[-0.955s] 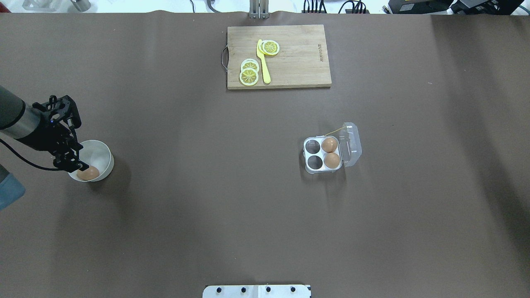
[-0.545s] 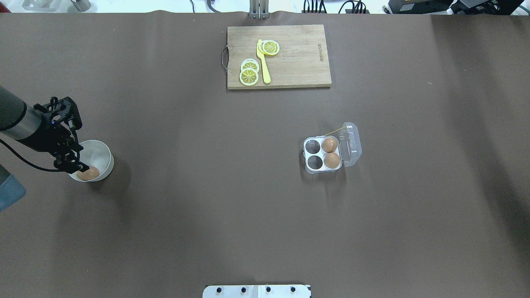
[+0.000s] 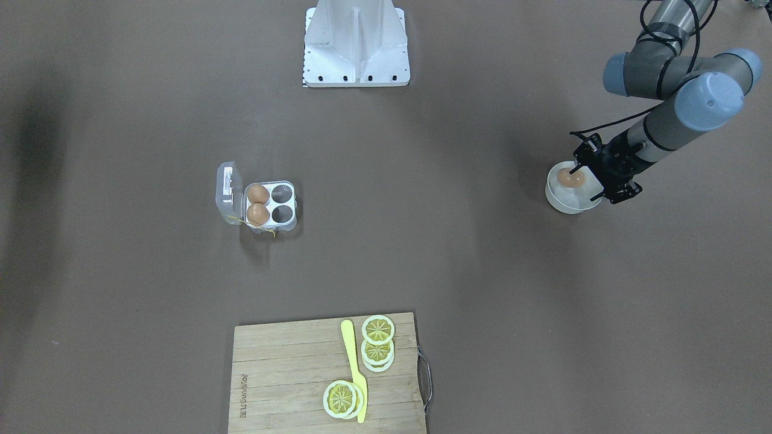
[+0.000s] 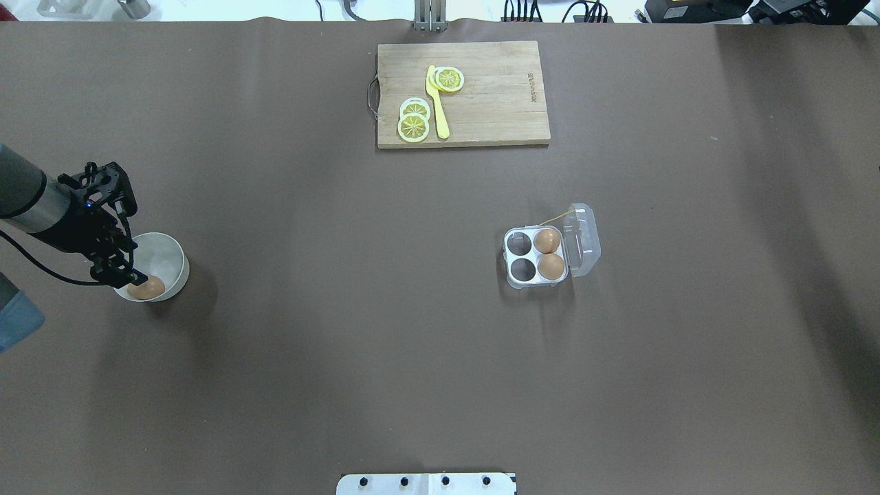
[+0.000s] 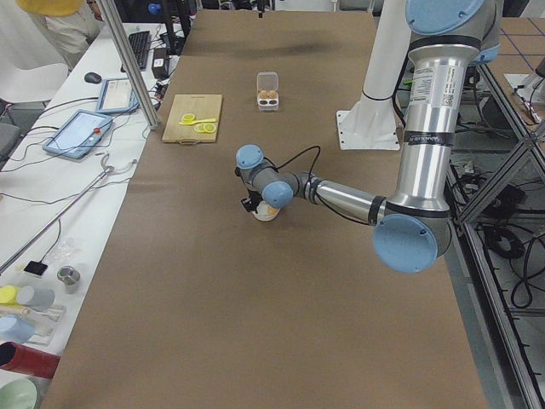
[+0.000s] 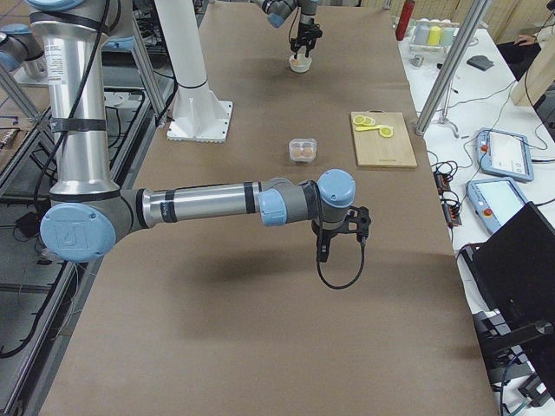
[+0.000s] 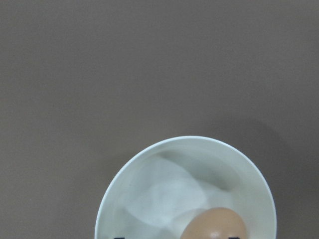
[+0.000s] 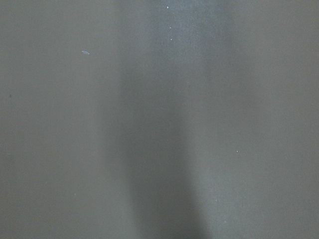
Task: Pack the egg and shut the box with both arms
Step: 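Lower the left gripper into the bowl and close on the brown egg, then lift the egg with the left gripper and carry it to the egg box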
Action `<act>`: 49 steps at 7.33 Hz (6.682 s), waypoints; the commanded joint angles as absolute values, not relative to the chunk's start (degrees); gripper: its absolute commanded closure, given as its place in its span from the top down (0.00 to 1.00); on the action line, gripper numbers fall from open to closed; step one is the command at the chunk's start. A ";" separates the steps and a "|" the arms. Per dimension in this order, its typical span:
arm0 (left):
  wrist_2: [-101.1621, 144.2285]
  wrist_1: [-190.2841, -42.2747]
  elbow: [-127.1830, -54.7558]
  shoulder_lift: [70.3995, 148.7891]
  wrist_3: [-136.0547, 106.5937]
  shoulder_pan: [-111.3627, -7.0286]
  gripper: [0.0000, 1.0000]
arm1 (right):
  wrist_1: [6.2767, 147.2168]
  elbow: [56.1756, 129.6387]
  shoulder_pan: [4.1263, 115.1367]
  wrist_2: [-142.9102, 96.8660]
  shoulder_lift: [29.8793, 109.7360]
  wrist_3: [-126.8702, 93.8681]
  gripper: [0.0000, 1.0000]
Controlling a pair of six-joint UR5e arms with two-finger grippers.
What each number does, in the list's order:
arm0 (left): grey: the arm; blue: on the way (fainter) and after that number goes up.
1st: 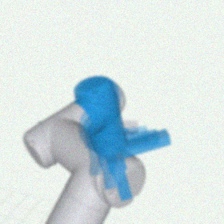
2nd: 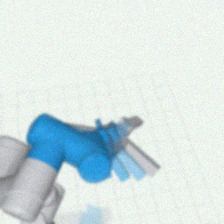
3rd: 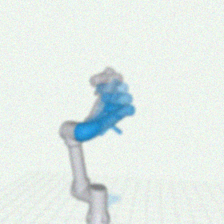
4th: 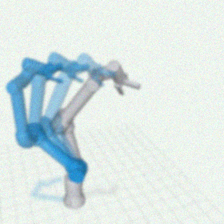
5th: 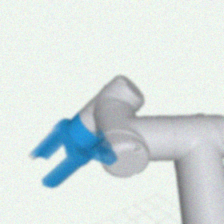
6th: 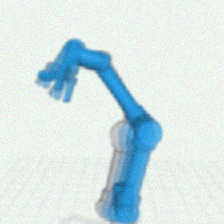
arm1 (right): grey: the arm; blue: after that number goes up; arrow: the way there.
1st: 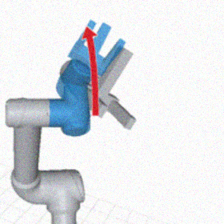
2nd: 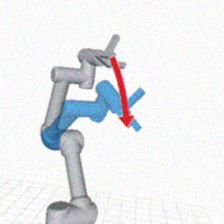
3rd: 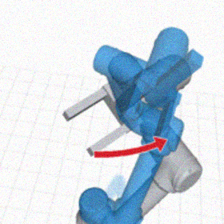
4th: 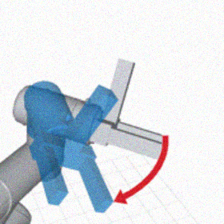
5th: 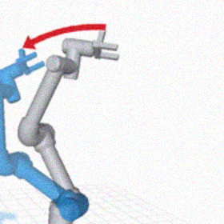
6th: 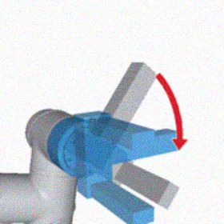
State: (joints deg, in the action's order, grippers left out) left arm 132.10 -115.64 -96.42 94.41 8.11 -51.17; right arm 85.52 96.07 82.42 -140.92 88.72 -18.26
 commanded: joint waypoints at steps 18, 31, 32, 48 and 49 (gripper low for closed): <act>126.74 -115.75 -96.15 94.13 7.56 -47.64 0.44 | 85.60 95.45 82.09 -140.80 88.68 -18.19 1.00; 133.86 -115.22 -99.32 103.77 -14.99 -47.73 0.40 | 85.52 95.80 82.09 -141.33 89.65 -18.28 1.00; 133.77 -115.14 -98.53 106.58 -18.86 -47.64 0.40 | 85.52 95.80 82.09 -141.33 89.82 -18.28 1.00; 111.73 -116.28 -84.12 139.56 -53.08 -26.82 0.40 | 84.81 99.23 82.09 -141.68 94.04 -18.28 1.00; 108.75 -116.28 -83.68 140.96 -55.00 -25.41 0.40 | 84.73 99.23 82.09 -141.68 94.39 -18.19 1.00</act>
